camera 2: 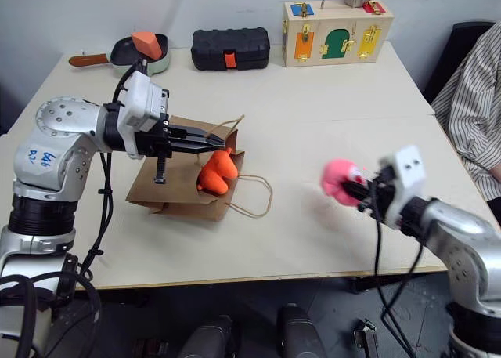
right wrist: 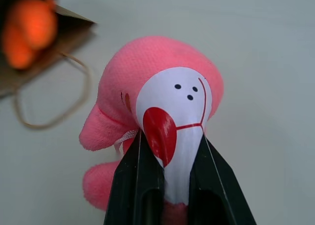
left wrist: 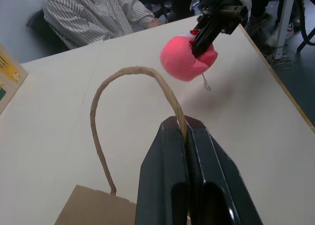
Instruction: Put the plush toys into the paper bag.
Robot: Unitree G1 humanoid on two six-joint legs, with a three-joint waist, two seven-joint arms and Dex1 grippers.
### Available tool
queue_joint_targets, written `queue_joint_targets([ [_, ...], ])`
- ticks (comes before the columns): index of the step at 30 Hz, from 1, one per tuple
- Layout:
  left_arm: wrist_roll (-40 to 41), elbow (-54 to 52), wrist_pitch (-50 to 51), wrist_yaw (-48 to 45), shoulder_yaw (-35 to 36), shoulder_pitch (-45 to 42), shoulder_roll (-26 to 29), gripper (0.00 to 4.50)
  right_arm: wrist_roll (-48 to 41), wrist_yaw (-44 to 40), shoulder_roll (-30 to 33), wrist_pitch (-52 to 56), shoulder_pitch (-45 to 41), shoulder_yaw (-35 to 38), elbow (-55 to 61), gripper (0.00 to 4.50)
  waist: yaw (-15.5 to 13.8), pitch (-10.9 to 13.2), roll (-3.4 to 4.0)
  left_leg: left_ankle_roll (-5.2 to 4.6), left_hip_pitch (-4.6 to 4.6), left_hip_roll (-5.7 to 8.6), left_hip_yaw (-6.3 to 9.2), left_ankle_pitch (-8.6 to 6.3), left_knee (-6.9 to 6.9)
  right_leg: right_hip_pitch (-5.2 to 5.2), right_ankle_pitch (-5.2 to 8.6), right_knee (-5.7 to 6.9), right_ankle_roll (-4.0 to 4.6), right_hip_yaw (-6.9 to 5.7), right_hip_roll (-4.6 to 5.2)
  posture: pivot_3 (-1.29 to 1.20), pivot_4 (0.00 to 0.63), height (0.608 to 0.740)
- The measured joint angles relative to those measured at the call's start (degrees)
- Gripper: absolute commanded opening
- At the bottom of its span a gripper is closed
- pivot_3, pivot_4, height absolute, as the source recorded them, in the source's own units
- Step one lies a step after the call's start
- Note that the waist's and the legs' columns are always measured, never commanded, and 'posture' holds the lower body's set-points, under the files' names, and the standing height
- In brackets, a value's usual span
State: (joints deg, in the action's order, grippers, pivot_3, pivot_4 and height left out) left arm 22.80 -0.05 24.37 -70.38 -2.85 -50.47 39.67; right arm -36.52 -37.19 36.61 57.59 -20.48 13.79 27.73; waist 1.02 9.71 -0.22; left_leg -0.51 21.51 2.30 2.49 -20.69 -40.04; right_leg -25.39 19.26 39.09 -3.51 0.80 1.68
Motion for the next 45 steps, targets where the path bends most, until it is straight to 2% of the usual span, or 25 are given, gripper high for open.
queue_joint_targets([
  [3,0.7,-0.3,1.0,0.3,0.0,-0.6,-0.3,0.0,1.2,-1.3,-3.8,-1.8,-7.7,-10.7,-2.4,0.06,0.2,0.0,0.0,0.0,0.03,0.02,0.06,0.0,0.02,-0.02,0.0,-0.01,0.0,-0.03,0.03,0.0,0.15,0.74],
  [5,1.1,-0.3,1.9,0.4,0.3,-0.8,-0.2,0.0,4.8,-1.4,-7.4,-4.9,-13.3,-17.5,-8.8,0.06,0.3,0.0,-0.01,0.0,0.04,0.03,0.09,0.0,-0.02,-0.01,0.0,-0.04,0.0,-0.05,0.05,0.0,0.15,0.74],
  [10,1.5,-0.7,2.6,0.8,0.2,-1.4,-0.3,0.0,11.6,-2.6,-15.3,-12.3,-21.5,-26.9,-22.2,0.06,0.7,0.0,-0.01,0.01,0.05,0.04,0.16,0.01,0.0,-0.05,0.0,-0.02,0.0,-0.25,0.1,0.0,0.15,0.74],
  [15,1.5,-1.5,2.7,0.8,0.8,-1.4,0.3,0.0,12.6,-5.7,-24.4,-14.8,-26.5,-30.3,-29.4,0.06,1.4,0.0,0.0,0.05,0.05,0.02,0.23,0.02,0.0,-0.07,0.0,0.02,0.0,-0.37,0.1,0.0,0.15,0.74],
  [26,-1.3,-0.6,5.7,3.6,2.4,1.8,2.3,0.0,22.9,-5.9,-33.3,-29.2,-32.2,-31.9,-50.7,0.06,2.9,0.0,0.0,0.09,0.02,0.05,0.3,0.03,-0.01,-0.1,0.0,0.27,0.0,-0.42,0.13,0.0,0.15,0.74],
  [30,-2.4,-0.2,6.2,4.2,2.5,2.1,2.3,0.0,24.1,-6.1,-35.1,-31.5,-33.3,-30.7,-55.3,1.44,3.3,0.0,0.0,0.1,0.02,0.06,0.39,0.03,-0.02,-0.11,0.0,0.34,0.0,-0.45,0.14,0.0,0.15,0.74],
  [38,-2.4,-0.2,6.3,3.9,2.7,1.9,2.2,0.0,24.5,-8.8,-35.3,-32.7,-33.3,-29.6,-56.2,4.24,3.9,0.0,0.0,0.15,0.02,0.04,0.45,0.04,-0.01,-0.13,0.0,0.37,0.0,-0.47,0.12,0.0,0.15,0.74],
  [39,-2.4,0.0,6.4,3.9,2.7,1.8,2.2,0.0,24.5,-8.8,-35.4,-32.7,-33.3,-29.5,-56.2,4.48,3.9,0.0,0.0,0.16,0.02,0.04,0.45,0.04,-0.01,-0.13,0.0,0.37,0.0,-0.47,0.12,0.0,0.15,0.74],
  [45,-2.1,0.0,6.4,3.5,3.0,1.4,2.0,0.0,24.7,-8.0,-35.5,-32.1,-32.1,-28.6,-53.3,4.48,3.9,0.0,0.0,0.16,0.02,0.05,0.46,0.04,-0.01,-0.14,0.0,0.39,0.0,-0.47,0.13,0.0,0.15,0.74],
])
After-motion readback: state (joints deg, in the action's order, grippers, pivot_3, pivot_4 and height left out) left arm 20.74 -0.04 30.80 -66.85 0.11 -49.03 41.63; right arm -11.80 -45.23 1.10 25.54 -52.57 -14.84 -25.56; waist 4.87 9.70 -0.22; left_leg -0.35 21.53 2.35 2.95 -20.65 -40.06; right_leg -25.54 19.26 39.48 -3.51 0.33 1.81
